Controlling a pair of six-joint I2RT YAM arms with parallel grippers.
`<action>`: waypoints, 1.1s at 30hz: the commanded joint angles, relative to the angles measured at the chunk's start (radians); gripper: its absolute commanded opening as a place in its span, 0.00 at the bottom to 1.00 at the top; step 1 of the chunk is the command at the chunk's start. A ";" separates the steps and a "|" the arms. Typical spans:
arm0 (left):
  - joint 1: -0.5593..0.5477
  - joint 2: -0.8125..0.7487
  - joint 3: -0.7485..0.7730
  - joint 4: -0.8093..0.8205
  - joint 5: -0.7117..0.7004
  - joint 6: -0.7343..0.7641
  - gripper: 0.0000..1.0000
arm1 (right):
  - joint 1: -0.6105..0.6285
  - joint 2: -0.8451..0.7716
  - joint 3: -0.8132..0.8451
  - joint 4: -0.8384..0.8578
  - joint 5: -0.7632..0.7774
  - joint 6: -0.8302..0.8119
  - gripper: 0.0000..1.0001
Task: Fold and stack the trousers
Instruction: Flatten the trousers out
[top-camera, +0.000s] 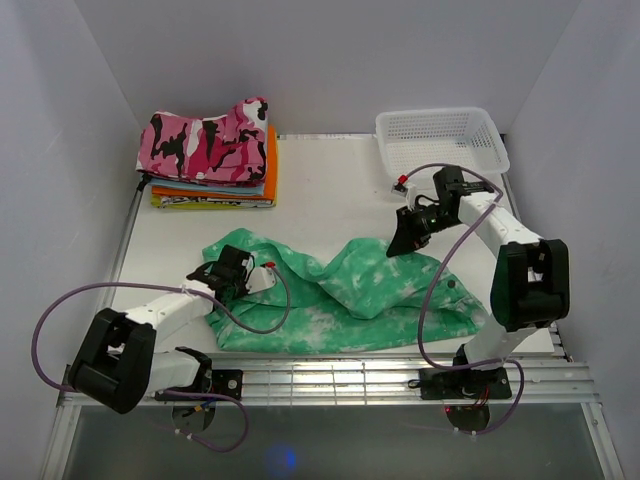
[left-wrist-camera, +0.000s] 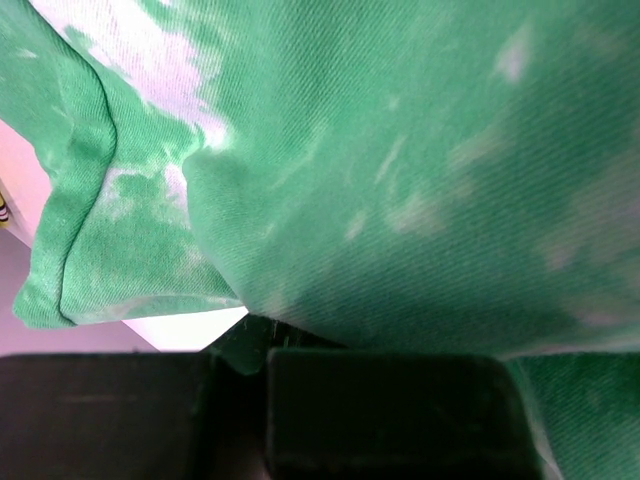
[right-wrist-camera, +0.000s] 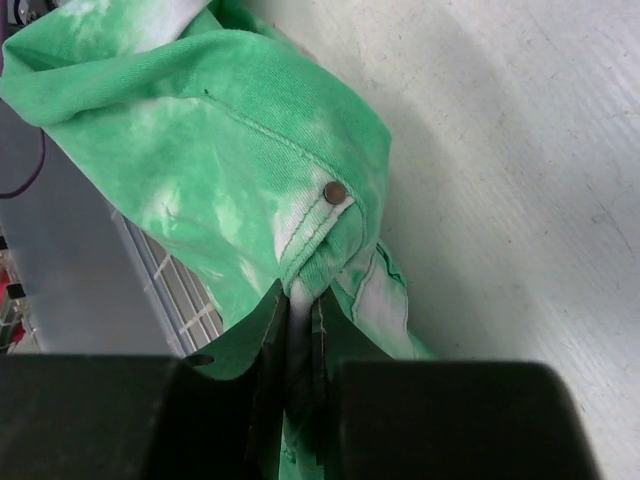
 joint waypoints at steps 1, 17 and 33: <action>0.011 0.033 -0.006 -0.110 0.059 -0.034 0.00 | -0.042 -0.097 0.064 0.038 0.023 0.014 0.08; 0.014 0.214 0.660 -0.332 0.361 -0.485 0.00 | -0.199 -0.414 -0.388 0.770 0.923 -0.009 0.08; 0.075 0.140 0.611 0.044 0.182 -0.465 0.00 | -0.264 -0.289 -0.435 0.918 1.091 -0.069 0.08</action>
